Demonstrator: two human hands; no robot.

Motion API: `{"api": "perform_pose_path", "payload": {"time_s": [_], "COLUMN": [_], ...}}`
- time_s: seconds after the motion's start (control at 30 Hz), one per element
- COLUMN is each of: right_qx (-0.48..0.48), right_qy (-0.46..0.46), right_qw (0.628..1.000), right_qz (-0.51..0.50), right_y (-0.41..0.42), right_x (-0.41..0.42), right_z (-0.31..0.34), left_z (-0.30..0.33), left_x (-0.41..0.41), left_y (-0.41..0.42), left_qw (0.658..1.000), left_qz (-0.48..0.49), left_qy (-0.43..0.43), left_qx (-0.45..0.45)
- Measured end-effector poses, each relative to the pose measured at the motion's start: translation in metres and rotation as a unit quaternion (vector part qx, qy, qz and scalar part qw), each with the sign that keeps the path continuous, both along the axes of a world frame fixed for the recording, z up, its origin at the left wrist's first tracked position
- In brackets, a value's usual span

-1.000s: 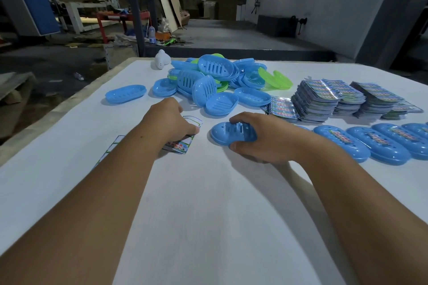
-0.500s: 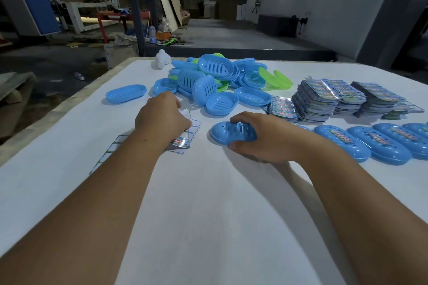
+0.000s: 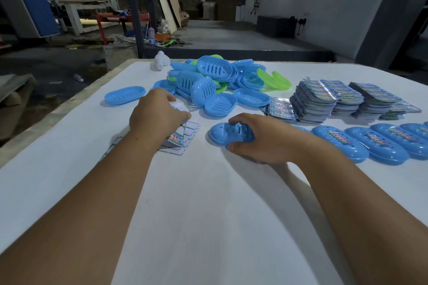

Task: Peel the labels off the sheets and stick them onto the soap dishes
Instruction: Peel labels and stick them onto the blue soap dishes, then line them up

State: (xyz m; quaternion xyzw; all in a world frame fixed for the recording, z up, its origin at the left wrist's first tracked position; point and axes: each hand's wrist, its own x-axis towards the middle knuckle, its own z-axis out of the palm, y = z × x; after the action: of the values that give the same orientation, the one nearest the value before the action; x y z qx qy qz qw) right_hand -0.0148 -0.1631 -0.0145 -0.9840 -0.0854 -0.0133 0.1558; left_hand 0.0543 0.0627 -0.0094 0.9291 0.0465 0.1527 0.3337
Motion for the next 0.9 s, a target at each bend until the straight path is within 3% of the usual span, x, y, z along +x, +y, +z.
{"api": "perform_pose_path", "payload": {"time_s": [0.17, 0.27, 0.4, 0.53, 0.7, 0.9], "right_qx": [0.044, 0.184, 0.317, 0.377, 0.407, 0.418], "right_qy": [-0.053, -0.099, -0.037, -0.035, -0.091, -0.113], "right_qw": [0.997, 0.978, 0.947, 0.925, 0.908, 0.897], "right_qz": [-0.017, 0.003, 0.039, 0.04, -0.032, -0.085], "right_y": [0.005, 0.012, 0.019, 0.019, 0.014, 0.008], "right_x": [0.001, 0.002, 0.001, 0.003, 0.008, 0.01], "right_z": [-0.001, 0.001, 0.004, 0.005, 0.006, 0.008], "left_z": [0.009, 0.014, 0.016, 0.014, 0.016, 0.016], "left_x": [-0.01, -0.018, -0.026, -0.027, -0.022, -0.023], "left_y": [-0.013, -0.022, -0.03, -0.035, -0.036, -0.036], "left_qw": [0.982, 0.961, 0.932, 0.919, 0.919, 0.93], "left_qz": [-0.096, -0.139, -0.174, -0.189, -0.167, -0.189], "left_qy": [-0.061, -0.064, -0.077, -0.072, -0.035, -0.015], "left_qx": [-0.148, -0.229, -0.308, -0.339, -0.357, -0.316]}}
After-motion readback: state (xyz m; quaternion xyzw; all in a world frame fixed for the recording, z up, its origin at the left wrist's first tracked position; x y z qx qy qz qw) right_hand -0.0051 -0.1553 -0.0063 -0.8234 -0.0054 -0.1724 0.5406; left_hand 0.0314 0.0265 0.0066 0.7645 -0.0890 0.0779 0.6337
